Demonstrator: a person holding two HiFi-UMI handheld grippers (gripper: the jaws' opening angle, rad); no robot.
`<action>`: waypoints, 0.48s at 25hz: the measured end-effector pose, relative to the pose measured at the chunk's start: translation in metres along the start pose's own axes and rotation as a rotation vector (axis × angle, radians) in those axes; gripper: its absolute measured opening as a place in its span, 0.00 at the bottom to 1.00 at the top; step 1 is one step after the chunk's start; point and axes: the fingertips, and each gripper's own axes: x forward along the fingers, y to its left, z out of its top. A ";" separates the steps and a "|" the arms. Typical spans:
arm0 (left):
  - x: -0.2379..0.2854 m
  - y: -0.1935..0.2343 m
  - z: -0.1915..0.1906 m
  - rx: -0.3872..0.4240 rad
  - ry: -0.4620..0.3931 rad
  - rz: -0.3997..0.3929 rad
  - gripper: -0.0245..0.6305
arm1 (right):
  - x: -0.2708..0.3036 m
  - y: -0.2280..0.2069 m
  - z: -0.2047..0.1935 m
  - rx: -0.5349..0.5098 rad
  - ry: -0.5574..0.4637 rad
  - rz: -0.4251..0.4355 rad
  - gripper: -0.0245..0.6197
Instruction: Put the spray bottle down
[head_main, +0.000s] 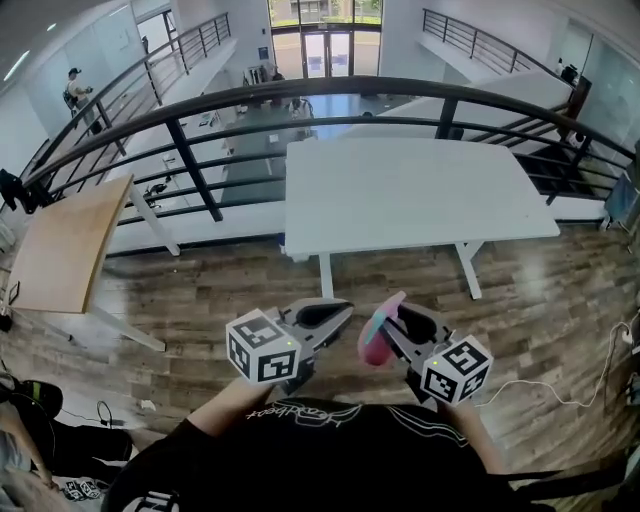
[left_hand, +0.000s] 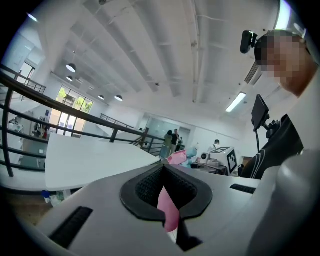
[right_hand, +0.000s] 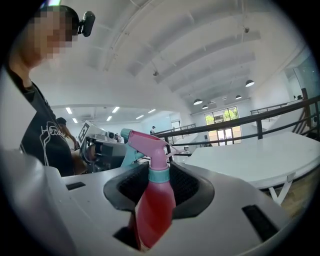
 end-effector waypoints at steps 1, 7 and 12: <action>0.014 0.004 0.003 0.002 0.002 0.005 0.05 | -0.001 -0.015 0.002 -0.006 0.003 0.004 0.24; 0.061 0.026 0.002 -0.019 0.040 0.046 0.05 | -0.005 -0.073 0.002 0.015 0.001 0.013 0.24; 0.086 0.040 0.000 -0.035 0.068 0.055 0.05 | -0.006 -0.102 -0.001 0.044 -0.013 -0.006 0.24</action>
